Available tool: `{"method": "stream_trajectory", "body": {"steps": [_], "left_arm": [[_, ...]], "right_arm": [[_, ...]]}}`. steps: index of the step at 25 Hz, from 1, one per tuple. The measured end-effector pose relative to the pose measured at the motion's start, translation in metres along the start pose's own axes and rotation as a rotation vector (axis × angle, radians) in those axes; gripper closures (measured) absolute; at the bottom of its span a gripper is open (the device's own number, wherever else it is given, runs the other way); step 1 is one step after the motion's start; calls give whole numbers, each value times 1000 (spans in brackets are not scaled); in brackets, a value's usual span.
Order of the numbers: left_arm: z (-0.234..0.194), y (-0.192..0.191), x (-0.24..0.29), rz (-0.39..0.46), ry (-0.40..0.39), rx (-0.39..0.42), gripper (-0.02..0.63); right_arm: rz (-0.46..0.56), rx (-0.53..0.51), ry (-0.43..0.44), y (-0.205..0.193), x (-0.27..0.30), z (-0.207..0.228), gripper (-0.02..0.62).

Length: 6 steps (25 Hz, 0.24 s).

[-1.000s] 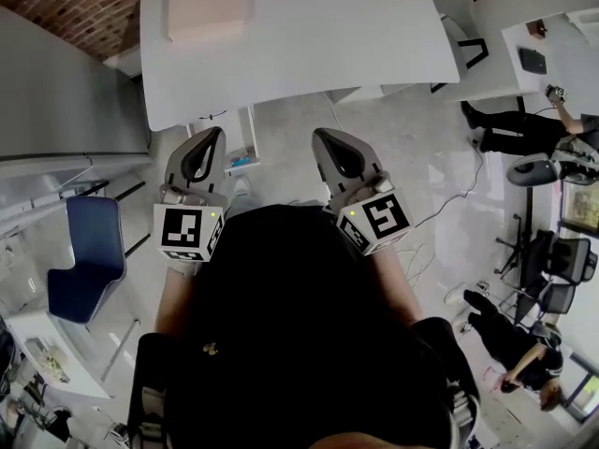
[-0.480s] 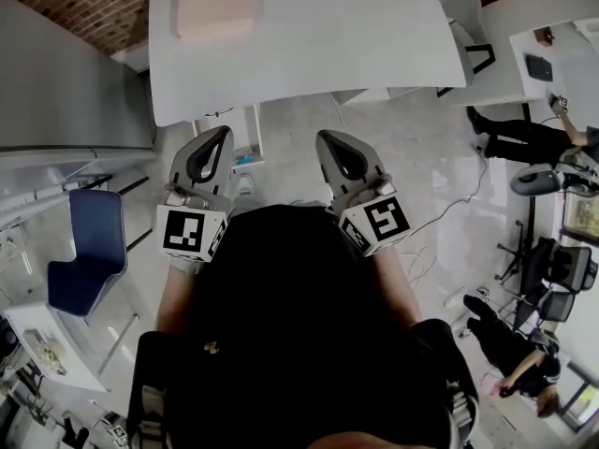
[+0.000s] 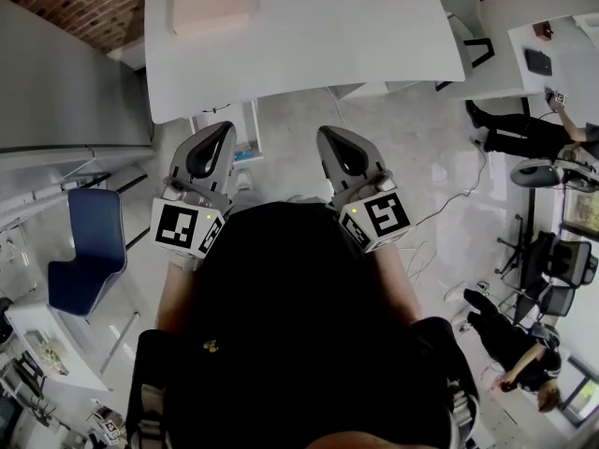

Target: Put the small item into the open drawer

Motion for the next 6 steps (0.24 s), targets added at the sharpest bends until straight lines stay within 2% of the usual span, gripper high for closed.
{"method": "stream_trajectory", "body": {"steps": [6], "left_arm": [[-3, 1, -1, 7, -15, -87, 603]], "right_arm": [[-3, -2, -3, 0, -3, 1, 584]]}}
Point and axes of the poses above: the fingertips, and each gripper's own axes: x forward along the fingers, z to its right, y out of its top, the point moved 3 cm from there along -x, backward along the fingers, and after that the axes turned 8 degrees about y, right-handed, at the moved point
